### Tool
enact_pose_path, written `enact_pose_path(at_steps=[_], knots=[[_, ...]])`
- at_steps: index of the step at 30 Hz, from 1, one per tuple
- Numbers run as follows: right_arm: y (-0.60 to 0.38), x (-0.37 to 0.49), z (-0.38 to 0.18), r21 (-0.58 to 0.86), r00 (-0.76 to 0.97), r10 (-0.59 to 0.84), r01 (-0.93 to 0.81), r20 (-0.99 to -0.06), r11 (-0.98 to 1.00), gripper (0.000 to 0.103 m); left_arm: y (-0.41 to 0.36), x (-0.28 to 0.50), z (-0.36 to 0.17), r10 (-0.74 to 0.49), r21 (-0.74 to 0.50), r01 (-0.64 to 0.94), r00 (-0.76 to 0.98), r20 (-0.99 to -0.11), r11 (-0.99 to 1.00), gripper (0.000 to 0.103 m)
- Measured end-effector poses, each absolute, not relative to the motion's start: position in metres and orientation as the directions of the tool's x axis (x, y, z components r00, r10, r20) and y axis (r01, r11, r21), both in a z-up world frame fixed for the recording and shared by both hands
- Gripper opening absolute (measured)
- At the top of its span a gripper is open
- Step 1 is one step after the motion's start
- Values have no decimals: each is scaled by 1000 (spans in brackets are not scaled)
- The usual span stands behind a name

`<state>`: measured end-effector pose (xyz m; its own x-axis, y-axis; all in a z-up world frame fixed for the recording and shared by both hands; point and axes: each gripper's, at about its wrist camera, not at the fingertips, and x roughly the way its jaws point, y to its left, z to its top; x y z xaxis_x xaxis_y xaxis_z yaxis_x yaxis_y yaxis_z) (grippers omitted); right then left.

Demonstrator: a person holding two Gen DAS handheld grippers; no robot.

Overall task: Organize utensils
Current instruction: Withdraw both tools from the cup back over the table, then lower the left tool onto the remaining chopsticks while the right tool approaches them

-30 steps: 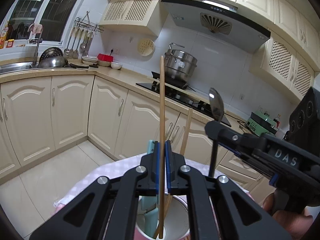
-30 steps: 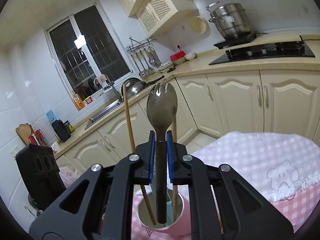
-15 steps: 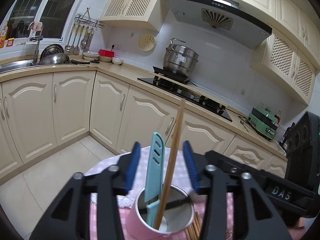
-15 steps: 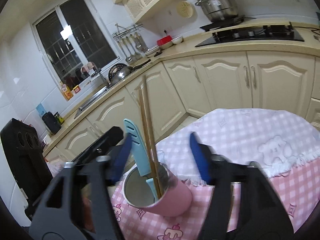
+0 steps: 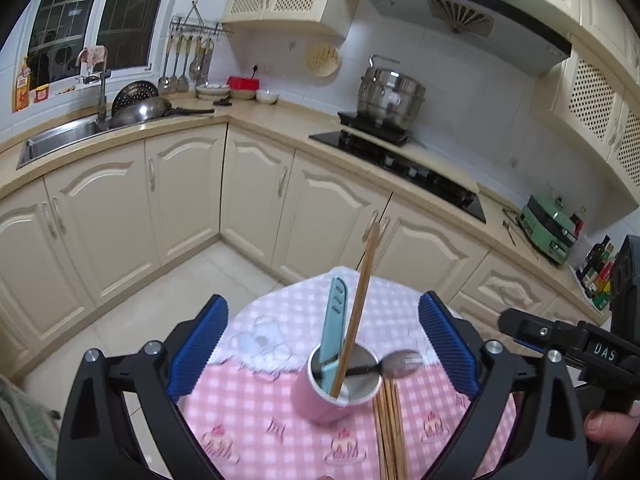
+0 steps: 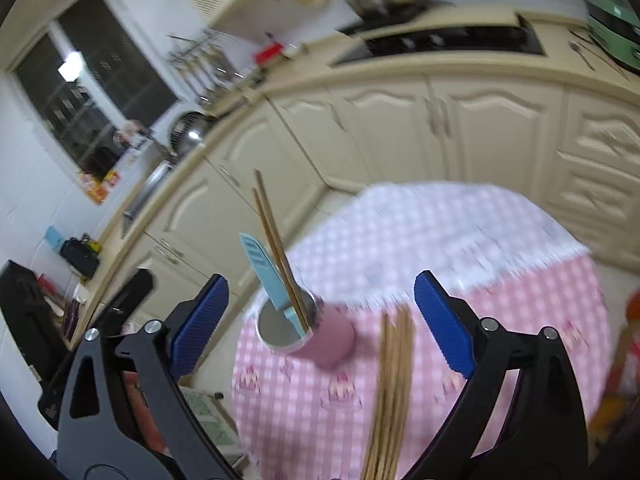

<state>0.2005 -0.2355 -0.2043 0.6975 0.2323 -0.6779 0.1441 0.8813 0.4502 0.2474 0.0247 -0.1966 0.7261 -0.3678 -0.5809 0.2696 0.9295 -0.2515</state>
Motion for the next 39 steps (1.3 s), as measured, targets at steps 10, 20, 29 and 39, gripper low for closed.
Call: enact_pose_path(at_steps=[10,20,29,39], knots=[[-240,154,-227,361,510,179,284,-841,888,93,34,218,-190,-346,-209,286,611,-712,935,94],[-261,176,-300,327,314,256,201,-914,923,93,-1,197,-262,-245,-209,127,488,-838,970,94],[-277,172,-333,316,228,269,205,-936,926,93,-47,203,-337,-205,-159,157,335,-920,975,94],[-290,153,-335,304,211,255,246,-943,920,93,-80,220,-389,-137,-73,263,231,-963,962,94]])
